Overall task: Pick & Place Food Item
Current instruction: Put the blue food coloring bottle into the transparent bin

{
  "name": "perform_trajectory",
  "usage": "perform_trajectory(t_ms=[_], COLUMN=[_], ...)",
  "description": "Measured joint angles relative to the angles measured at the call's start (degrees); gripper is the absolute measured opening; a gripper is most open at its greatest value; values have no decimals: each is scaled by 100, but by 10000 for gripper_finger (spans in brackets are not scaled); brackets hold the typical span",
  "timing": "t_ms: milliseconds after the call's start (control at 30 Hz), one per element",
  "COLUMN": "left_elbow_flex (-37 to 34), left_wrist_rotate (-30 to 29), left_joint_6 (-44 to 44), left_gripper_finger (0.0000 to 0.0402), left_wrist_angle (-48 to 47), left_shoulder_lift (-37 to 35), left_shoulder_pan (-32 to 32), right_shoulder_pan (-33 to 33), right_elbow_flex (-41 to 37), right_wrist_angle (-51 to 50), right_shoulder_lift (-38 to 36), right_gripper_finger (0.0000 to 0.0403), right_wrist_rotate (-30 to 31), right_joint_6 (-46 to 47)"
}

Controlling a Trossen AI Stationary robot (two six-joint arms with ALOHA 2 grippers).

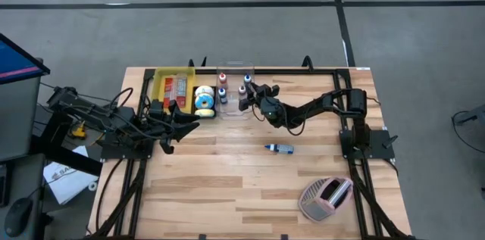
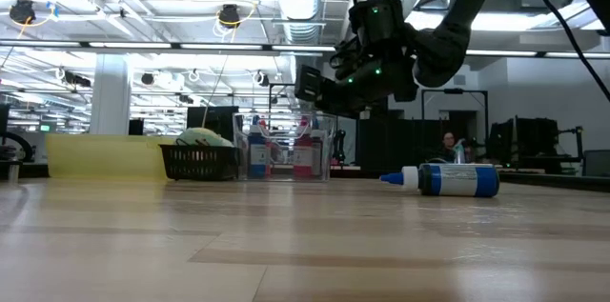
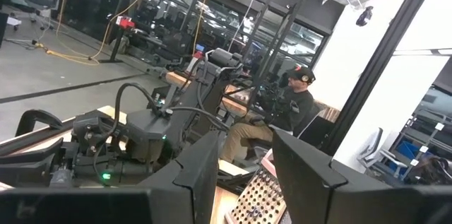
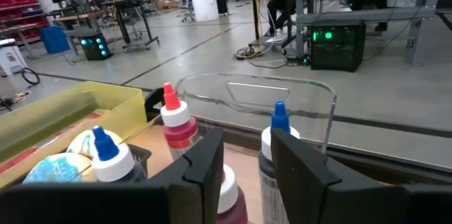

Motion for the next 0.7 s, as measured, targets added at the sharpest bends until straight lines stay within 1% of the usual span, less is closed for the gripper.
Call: perform_trajectory(t_ms=[267,333,400,533,633,667,700], left_elbow_flex=[-2,-2,-2,-2,-2,-2,-2], left_wrist_rotate=[2,2,2,2,6,35,97], left_joint_6=[3,9,29,173,197,199,201], left_gripper_finger=[131,131,131,131,131,131,131], left_wrist_angle=[-2,0,0,0,-2,-2,-4], left_shoulder_lift=[0,0,0,0,0,0,0], left_shoulder_pan=[0,0,0,0,0,2,2], right_shoulder_pan=[33,91,181,412,715,833,941], right_elbow_flex=[0,0,0,0,0,2,2], right_wrist_angle=[-37,-149,-478,-1702,-2949,-3518,-4095], right_shoulder_lift=[-75,-256,-532,-1208,-1925,-2194,-2462], right_gripper_finger=[112,112,112,112,112,112,112], right_wrist_rotate=[7,22,20,18,-41,-186,-480], right_joint_6=[-60,-125,-152,-111,231,480,792])
